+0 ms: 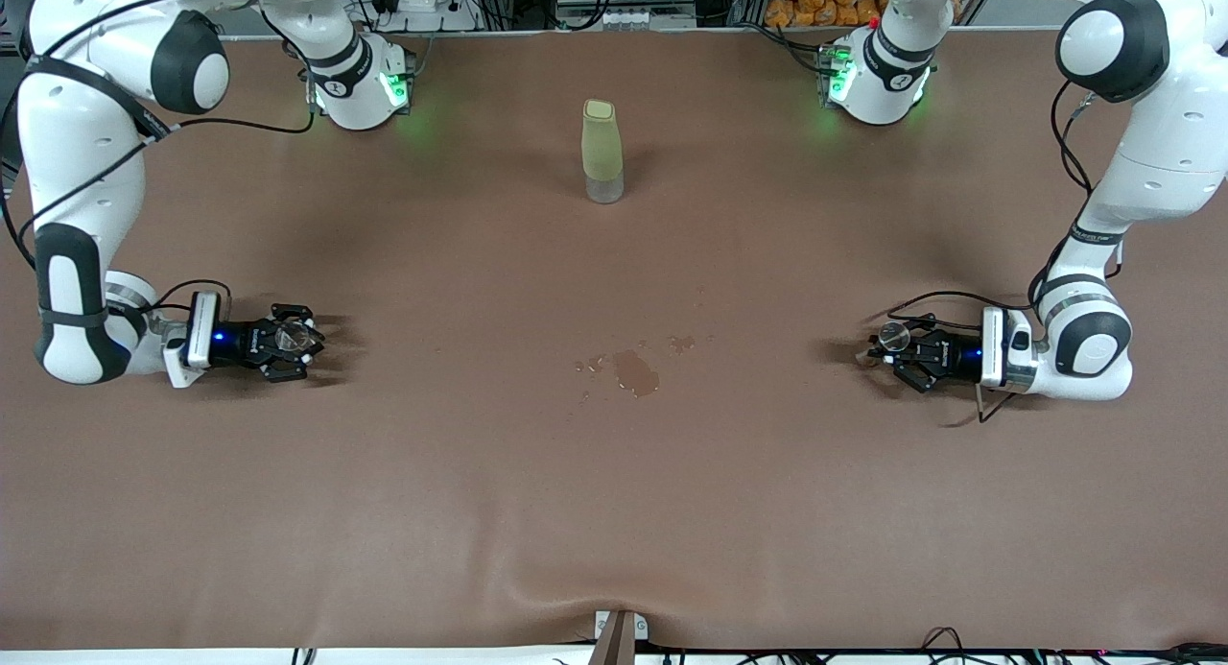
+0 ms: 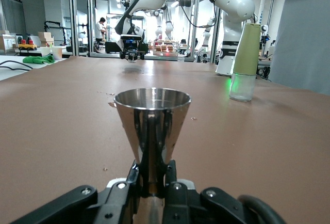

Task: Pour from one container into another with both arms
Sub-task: 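Lower the beaker with the right gripper while the left gripper lowers the jigger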

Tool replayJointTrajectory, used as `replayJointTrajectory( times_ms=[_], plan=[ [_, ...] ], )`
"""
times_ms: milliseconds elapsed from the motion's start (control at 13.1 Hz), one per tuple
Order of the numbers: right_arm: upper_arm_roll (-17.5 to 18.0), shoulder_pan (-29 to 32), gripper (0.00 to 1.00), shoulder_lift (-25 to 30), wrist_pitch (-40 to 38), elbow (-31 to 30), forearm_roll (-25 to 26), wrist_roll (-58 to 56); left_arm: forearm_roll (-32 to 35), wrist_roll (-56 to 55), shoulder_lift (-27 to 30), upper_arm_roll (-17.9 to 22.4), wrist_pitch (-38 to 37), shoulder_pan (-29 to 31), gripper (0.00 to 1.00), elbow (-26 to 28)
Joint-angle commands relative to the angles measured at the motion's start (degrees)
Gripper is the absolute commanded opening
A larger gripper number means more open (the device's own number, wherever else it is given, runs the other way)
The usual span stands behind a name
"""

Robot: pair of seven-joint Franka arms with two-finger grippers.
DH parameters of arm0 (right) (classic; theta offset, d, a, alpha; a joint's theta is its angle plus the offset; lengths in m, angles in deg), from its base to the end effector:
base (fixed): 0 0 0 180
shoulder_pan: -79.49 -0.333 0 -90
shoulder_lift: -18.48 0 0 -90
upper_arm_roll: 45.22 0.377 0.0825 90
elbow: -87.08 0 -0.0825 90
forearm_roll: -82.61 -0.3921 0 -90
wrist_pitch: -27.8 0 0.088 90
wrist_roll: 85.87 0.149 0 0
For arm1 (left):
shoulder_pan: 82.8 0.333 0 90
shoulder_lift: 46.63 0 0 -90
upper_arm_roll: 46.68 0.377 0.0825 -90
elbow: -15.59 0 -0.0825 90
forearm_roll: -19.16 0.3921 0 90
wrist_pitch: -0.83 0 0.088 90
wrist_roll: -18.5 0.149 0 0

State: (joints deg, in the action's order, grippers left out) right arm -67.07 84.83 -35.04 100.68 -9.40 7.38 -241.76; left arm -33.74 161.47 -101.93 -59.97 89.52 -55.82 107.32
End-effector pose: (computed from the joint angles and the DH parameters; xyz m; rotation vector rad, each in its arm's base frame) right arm 0.6101 -0.0984 0.1173 -1.2821 -1.3625 -1.1022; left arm 0.6326 0.0464 0.1103 1.1900 -1.3886 0.9443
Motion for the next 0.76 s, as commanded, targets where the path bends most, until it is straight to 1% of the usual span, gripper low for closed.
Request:
replayJointTrajectory(
  times_ms=[0,76,611,687],
  plan=[
    [0.6,0.9,0.00,-1.2,1.7,1.2,-1.0,-3.1,1.1,-0.6,0.3,0.1,-1.1,0.3,0.08,0.3],
    [0.6,0.8,0.00,-1.7,1.9,1.2,-1.2,-3.1,1.1,-0.1,0.3,0.1,-1.1,0.3,0.14,0.3],
    [0.8,0.6,0.00,-3.4,3.2,1.2,-1.2,-3.3,1.1,0.0,-0.9,0.8,-1.1,0.4,0.14,-0.1],
    [0.8,0.6,0.00,-3.4,3.2,1.1,-1.2,-3.3,1.0,0.0,-0.9,1.8,-1.1,0.4,0.15,-0.1]
  ],
)
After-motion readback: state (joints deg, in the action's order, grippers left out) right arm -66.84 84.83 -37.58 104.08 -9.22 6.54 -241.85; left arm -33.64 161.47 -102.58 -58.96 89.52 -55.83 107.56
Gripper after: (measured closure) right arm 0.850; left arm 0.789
